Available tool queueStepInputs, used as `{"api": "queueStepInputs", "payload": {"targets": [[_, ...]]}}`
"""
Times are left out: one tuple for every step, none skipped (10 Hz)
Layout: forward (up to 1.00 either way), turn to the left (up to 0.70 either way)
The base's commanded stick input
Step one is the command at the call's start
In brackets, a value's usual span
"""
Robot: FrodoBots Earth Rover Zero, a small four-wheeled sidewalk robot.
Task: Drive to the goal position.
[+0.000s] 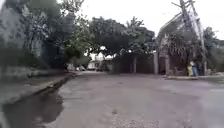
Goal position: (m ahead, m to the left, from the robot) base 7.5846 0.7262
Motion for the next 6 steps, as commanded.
{"api": "queueStepInputs", "payload": {"targets": [[1.00, 0.08], [1.00, 0.00], [1.00, 0.00], [1.00, 0.00], [1.00, 0.00], [1.00, 0.00]]}}
